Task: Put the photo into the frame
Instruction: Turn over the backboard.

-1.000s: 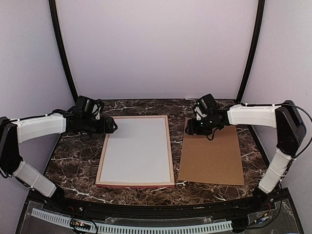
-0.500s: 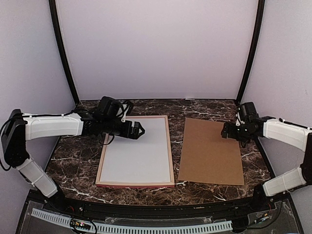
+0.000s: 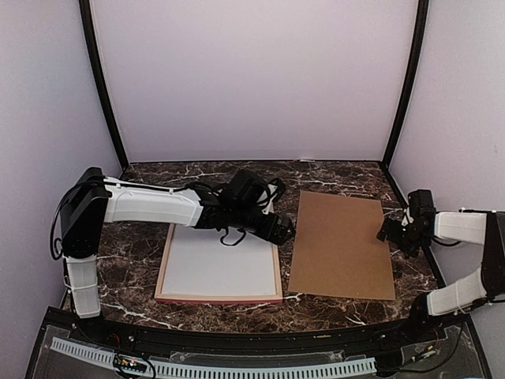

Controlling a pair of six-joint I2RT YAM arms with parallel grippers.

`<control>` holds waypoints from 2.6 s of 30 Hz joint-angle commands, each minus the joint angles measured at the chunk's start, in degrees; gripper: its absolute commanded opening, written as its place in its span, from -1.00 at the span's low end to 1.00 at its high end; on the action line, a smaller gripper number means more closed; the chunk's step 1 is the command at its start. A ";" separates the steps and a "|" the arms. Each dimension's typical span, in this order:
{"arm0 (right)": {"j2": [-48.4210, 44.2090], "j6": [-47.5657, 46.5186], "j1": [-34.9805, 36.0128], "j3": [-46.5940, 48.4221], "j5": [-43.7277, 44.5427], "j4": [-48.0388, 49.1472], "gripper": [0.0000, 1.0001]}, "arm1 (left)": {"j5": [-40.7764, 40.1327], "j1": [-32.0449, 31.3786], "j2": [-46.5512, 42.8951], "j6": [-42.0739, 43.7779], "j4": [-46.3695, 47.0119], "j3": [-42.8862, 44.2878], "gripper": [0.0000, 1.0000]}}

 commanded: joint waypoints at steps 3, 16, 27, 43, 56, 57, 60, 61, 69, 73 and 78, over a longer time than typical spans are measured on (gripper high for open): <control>-0.25 0.92 -1.08 -2.21 -4.50 4.97 0.93 | -0.33 -2.61 7.70 0.90 -1.18 9.31 0.98; -2.62 1.92 -1.09 -4.54 -7.06 6.00 0.87 | -4.02 -3.19 22.81 -2.12 -7.98 26.28 0.98; -1.18 1.80 -1.17 -4.75 -7.85 7.01 0.86 | -6.67 -3.24 29.10 -5.17 -14.53 33.51 0.98; 0.94 2.43 -1.77 -4.87 -18.99 8.92 0.71 | 0.97 -3.33 29.41 -10.53 -10.66 30.97 0.97; -7.12 5.70 -3.28 -2.50 -37.40 10.62 0.48 | 3.87 -3.64 25.23 -14.95 -1.86 21.51 0.96; -7.80 6.06 -3.28 -2.31 -38.91 10.84 0.45 | 3.97 -3.64 25.16 -15.05 -1.48 21.17 0.95; -9.68 7.09 -3.28 -1.45 -43.18 10.94 0.39 | 4.19 -3.66 25.00 -15.24 -0.72 20.67 0.96; -10.39 7.34 -3.28 -1.13 -44.34 10.82 0.36 | 4.26 -3.64 24.89 -15.37 -0.61 20.44 0.96; -14.99 10.98 -0.93 0.53 -51.75 13.24 0.23 | 6.83 -3.64 23.74 -16.37 3.31 18.51 0.96; -17.83 11.72 1.38 2.56 -51.71 12.25 0.21 | 7.67 -3.64 22.75 -16.66 4.32 17.56 0.96; -20.65 11.92 3.35 7.92 -49.80 7.84 0.23 | 8.00 -3.64 21.20 -16.97 5.99 16.20 0.96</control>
